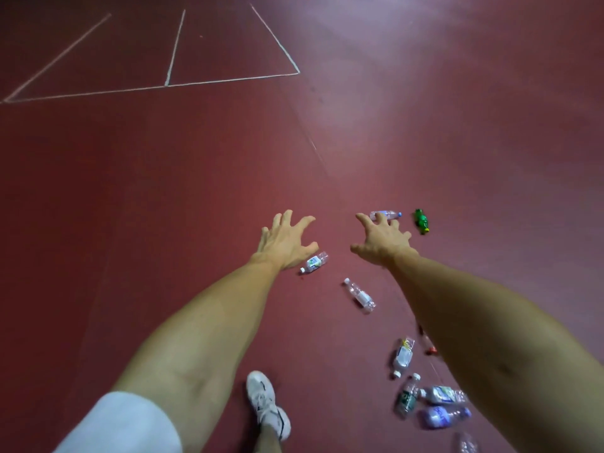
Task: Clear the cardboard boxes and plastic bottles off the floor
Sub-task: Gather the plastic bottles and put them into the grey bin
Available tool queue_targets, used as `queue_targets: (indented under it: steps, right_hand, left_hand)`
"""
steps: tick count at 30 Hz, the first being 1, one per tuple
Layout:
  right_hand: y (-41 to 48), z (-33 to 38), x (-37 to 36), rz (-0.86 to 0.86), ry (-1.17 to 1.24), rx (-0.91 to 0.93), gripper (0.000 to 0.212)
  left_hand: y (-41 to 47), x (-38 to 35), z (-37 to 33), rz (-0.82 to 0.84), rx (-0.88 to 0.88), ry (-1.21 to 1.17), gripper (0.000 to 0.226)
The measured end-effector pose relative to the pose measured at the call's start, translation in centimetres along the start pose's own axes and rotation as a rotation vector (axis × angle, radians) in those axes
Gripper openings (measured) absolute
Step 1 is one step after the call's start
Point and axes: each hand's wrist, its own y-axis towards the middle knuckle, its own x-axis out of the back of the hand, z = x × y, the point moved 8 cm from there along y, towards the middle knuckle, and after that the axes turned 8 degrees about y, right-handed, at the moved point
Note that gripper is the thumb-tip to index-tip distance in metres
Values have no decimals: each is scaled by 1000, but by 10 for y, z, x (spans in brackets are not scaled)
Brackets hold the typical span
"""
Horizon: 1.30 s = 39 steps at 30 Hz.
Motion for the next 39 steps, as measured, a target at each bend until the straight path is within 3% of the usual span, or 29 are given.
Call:
queue_targets:
  steps: [15, 23, 29, 39]
  right_hand:
    - [255, -44, 24, -11, 70, -234, 70]
    - [390, -117, -30, 55, 190, -261, 63]
    - [466, -171, -137, 105, 208, -327, 56]
    - [556, -230, -426, 201, 279, -377, 56]
  left_hand:
    - [323, -16, -15, 100, -202, 0, 58]
    - [468, -95, -58, 144, -252, 0, 51]
    - [549, -221, -60, 212, -346, 15, 50]
    - [628, -502, -19, 270, -480, -36, 49]
